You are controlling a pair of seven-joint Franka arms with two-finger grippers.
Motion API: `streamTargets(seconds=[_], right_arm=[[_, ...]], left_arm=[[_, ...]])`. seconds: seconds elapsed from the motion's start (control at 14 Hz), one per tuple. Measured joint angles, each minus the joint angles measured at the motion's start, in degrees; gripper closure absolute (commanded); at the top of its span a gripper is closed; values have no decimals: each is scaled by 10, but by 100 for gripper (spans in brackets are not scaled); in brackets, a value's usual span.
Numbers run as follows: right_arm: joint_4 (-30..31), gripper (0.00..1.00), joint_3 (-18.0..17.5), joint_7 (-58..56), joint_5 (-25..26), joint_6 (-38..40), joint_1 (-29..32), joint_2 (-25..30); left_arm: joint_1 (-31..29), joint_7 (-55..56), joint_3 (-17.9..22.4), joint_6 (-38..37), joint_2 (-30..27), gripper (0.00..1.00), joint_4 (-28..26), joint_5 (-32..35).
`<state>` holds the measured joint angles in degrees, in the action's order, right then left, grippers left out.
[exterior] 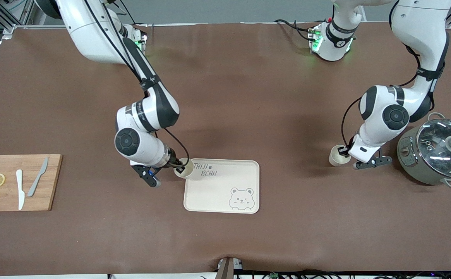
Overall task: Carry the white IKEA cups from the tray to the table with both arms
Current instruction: 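Carry the cups off the tray, each gripper moving outward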
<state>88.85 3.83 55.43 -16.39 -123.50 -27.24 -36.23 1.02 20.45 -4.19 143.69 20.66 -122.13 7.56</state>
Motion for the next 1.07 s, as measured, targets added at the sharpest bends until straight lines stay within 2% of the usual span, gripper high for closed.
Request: streamTargets(seconds=[0.07,0.14,0.21,0.43,0.64,1.07], right_arm=[[15,100,0,-29,0,0,10,10],[37,100,1,-61,0,-7,21,20],[66,100,1,-91,0,-28,30,30],[147,100,1,-166,0,-88,46,53],[193,100,5,-241,0,-96,64,77],[269,100,17,-397,15,-95,132,131]], left_arm=[[0,0,0,2,4,62,0,0],[0,0,0,3,8,15,2,0],[0,-1,0,4,11,0,3,0],[0,-1,-1,5,13,0,13,-1],[0,-1,-3,0,6,0,31,-1],[3,-1,-14,-130,-9,0,116,-1]])
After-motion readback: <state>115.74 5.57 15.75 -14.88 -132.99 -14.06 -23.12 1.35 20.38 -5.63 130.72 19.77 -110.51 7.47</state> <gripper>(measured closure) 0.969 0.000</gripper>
